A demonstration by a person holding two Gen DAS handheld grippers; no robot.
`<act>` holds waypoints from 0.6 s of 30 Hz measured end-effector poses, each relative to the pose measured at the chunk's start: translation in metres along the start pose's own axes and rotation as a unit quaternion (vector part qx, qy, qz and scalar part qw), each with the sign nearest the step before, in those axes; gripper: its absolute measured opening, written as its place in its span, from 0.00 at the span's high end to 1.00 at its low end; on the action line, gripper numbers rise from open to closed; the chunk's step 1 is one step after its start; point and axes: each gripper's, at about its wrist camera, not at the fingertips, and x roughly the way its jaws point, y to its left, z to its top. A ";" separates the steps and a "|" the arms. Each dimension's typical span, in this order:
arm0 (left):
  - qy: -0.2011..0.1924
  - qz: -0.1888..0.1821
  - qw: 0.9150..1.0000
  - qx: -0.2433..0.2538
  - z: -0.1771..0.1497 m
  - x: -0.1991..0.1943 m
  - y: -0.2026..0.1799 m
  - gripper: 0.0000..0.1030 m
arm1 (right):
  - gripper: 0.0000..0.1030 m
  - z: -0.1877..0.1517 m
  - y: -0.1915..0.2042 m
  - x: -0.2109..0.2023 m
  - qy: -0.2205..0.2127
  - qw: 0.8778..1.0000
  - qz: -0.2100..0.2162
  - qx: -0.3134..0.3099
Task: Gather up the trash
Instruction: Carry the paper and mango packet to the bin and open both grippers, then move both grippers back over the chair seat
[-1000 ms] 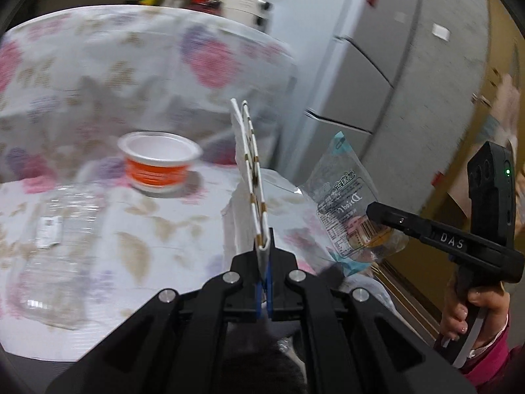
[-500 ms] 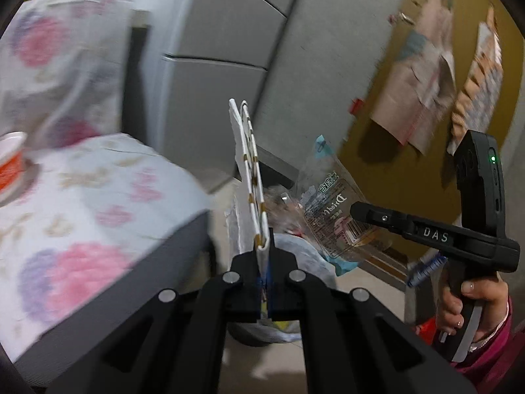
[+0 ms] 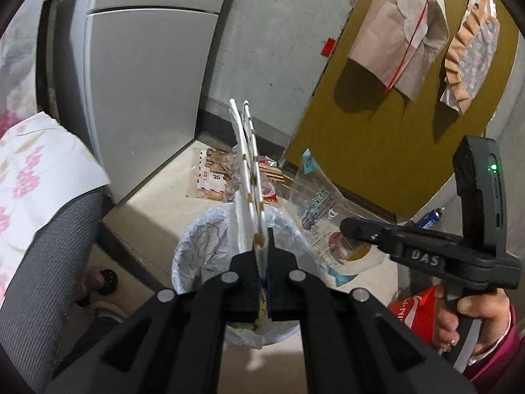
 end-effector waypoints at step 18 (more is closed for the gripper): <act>-0.067 0.163 0.981 -0.085 -0.010 -0.125 0.075 0.42 | 0.59 0.033 0.119 -0.051 -0.077 0.981 0.111 -0.137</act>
